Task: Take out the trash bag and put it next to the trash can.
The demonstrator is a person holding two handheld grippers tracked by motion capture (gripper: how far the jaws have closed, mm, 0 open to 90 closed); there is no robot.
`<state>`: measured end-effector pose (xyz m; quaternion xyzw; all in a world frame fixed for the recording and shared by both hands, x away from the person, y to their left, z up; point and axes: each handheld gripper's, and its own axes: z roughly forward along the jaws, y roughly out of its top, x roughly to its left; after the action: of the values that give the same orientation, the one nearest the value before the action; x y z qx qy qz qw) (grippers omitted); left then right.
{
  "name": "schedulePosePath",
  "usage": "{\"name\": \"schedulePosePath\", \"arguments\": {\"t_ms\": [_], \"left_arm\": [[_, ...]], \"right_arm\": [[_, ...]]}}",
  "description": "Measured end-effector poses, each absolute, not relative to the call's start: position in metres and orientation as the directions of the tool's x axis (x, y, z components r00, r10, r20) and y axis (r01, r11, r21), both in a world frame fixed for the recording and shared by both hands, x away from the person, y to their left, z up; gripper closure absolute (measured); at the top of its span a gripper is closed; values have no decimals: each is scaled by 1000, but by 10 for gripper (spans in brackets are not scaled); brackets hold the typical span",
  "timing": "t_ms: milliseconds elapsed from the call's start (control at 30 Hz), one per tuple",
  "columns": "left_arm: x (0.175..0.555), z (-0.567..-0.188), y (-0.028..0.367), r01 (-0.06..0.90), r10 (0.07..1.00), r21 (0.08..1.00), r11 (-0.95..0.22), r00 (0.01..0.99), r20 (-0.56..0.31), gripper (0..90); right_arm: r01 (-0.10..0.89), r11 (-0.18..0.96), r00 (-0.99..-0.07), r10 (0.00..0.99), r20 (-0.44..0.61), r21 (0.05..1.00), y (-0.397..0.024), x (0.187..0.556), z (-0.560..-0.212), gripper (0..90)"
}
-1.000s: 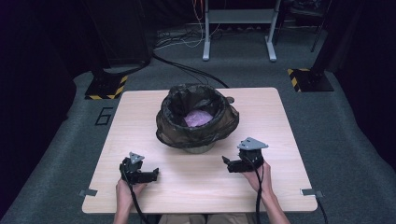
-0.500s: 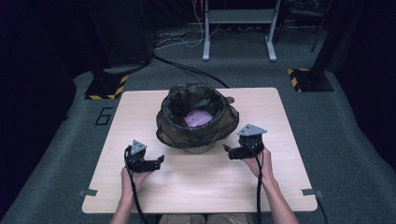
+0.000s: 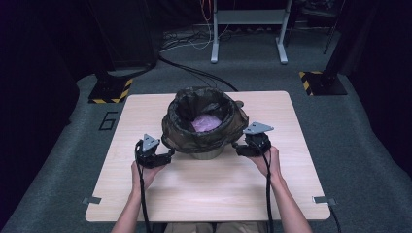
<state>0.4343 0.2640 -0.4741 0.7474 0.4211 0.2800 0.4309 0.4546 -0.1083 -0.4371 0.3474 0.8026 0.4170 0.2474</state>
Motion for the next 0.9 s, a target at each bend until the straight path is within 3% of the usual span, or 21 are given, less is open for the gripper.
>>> {"name": "schedulePosePath", "arguments": {"t_ms": [200,267,367,633,900], "left_arm": [[437,-472,256,327,839,888,-322,533,108,704],[438,-471,254,313,835,893,-324,538,115,792],[437,-468,253,299,826,899,-320,553,111,893],[422,-453,256,244,804,916,-319,581,126,900],[407,-419,263,169,788,938,-301,598,145,900]], "right_arm": [[347,384,-630,771,-91,855,-106,454,-434,781],[347,366,-627,775,-76,863,-106,453,-433,854],[338,355,-627,776,-73,872,-108,450,-431,889],[324,288,-622,782,-27,901,-118,432,-419,889],[275,263,-627,778,-35,925,-128,413,-385,889]]}}
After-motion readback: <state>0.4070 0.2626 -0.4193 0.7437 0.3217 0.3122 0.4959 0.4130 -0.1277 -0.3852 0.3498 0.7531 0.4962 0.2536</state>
